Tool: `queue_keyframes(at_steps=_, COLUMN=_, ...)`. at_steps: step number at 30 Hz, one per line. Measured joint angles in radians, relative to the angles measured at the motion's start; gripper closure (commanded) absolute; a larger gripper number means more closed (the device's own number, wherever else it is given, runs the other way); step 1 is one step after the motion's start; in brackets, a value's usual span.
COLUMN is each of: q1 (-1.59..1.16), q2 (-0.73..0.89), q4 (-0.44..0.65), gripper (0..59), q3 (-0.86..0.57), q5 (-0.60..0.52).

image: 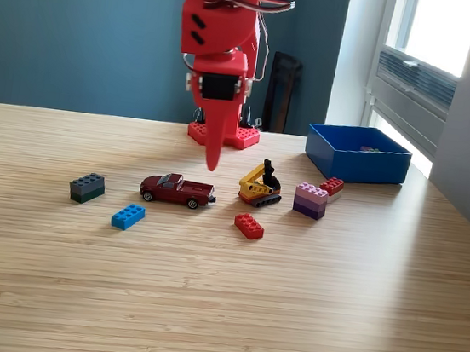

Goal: Grasp a lego block and put it in the bin.

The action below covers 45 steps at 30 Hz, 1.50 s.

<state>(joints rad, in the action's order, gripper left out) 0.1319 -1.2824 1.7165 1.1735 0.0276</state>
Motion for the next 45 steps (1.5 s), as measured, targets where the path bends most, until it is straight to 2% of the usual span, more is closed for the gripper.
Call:
queue_keyframes(at_steps=9, q1=0.098, q2=0.0, q4=-0.021, gripper=30.9, q3=0.184, q5=-0.008)
queue_keyframes(at_steps=19, q1=0.098, q2=0.0, q4=-0.244, gripper=29.3, q3=0.293, q5=0.012)
queue_keyframes(at_steps=24, q1=0.112, q2=0.0, q4=-0.341, gripper=30.4, q3=0.356, q5=0.011)
queue_keyframes(at_steps=28, q1=0.11, q2=0.0, q4=-0.394, gripper=34.3, q3=0.403, q5=0.011)
queue_keyframes(at_steps=31, q1=0.112, q2=-0.002, q4=-0.434, gripper=40.9, q3=0.422, q5=0.017)
queue_keyframes(at_steps=32, q1=0.112, q2=-0.002, q4=-0.446, gripper=43.9, q3=0.426, q5=0.015)
queue_keyframes(at_steps=34, q1=0.112, q2=-0.002, q4=-0.474, gripper=56.5, q3=0.433, q5=0.017)
queue_keyframes(at_steps=35, q1=0.114, q2=-0.003, q4=-0.488, gripper=58.5, q3=0.439, q5=0.012)
queue_keyframes(at_steps=45, q1=0.114, q2=-0.009, q4=-0.511, gripper=58.5, q3=0.457, q5=0.009)
